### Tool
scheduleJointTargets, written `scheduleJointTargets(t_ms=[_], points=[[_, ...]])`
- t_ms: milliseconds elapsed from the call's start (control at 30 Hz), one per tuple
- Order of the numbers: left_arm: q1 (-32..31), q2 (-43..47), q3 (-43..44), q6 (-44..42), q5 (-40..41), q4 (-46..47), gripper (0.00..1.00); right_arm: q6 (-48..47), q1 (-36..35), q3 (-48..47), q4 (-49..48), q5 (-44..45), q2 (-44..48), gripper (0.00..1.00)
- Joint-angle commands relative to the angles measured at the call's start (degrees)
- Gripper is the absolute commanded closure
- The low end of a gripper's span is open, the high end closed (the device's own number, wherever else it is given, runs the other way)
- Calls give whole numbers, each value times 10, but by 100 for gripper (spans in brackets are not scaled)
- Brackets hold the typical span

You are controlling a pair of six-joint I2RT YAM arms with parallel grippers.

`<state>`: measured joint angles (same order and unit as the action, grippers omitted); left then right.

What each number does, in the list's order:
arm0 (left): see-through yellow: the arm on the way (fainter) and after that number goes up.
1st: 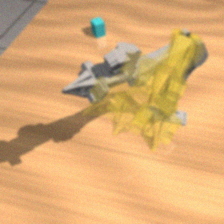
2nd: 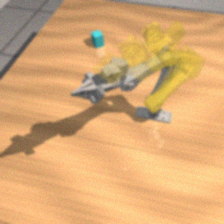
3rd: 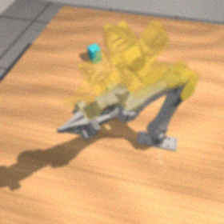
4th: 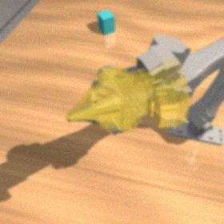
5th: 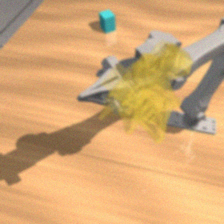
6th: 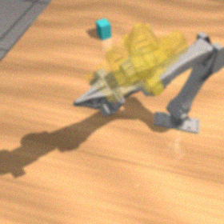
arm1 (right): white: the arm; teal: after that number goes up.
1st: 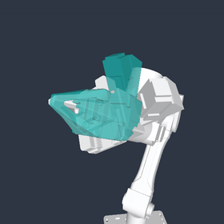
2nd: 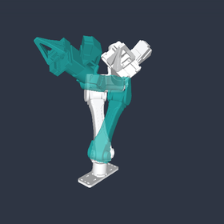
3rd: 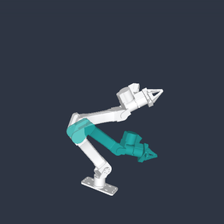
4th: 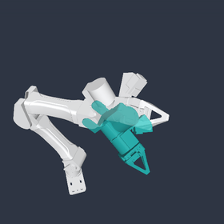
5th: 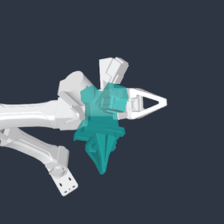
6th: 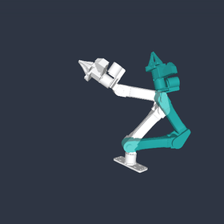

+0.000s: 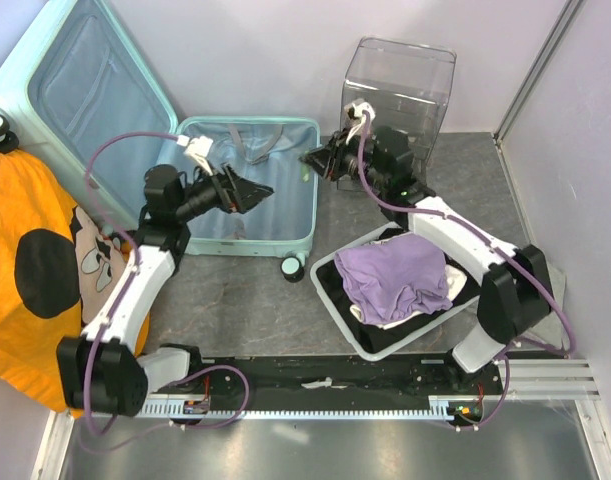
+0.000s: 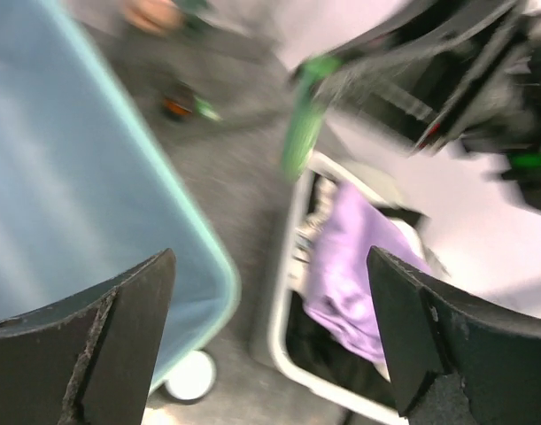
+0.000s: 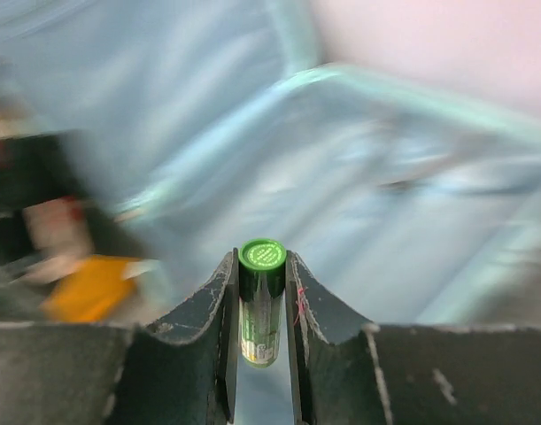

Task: Open, take out, and arrange the luggage
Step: Pick up the personal item from the luggage, then place the personal item in the drawer.

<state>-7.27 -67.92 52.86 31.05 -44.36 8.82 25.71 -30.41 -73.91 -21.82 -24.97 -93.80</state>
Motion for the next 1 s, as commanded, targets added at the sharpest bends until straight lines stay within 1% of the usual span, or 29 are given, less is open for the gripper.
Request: scheduleJointTargets(t_ms=[0, 33, 100, 133, 200, 233, 333, 433, 633, 867, 967], points=[[13, 57, 17, -83, 131, -72, 5, -253, 21, -104, 289, 267, 1, 97], [13, 60, 19, -86, 137, -75, 5, -271, 39, -134, 327, 280, -27, 97], [13, 64, 19, -90, 140, -79, 4, -277, 59, -158, 351, 302, -56, 97], [14, 65, 20, -90, 139, -79, 4, -290, 72, -180, 367, 312, -85, 97], [14, 62, 20, -87, 136, -79, 4, -305, 81, -203, 383, 346, -114, 97], [14, 60, 20, -86, 134, -79, 4, -312, 86, -228, 400, 355, -141, 97], [14, 59, 21, -86, 131, -78, 4, -330, 98, -264, 420, 385, -183, 98], [14, 59, 21, -89, 131, -79, 5, -344, 109, -279, 422, 411, -208, 98], [14, 52, 21, -88, 126, -79, 5, -365, 120, -293, 421, 432, -234, 98], [14, 46, 21, -87, 124, -79, 5, -367, 124, -302, 418, 415, -249, 98], [14, 45, 21, -86, 122, -78, 5, -368, 123, -288, 390, 395, -248, 98]])
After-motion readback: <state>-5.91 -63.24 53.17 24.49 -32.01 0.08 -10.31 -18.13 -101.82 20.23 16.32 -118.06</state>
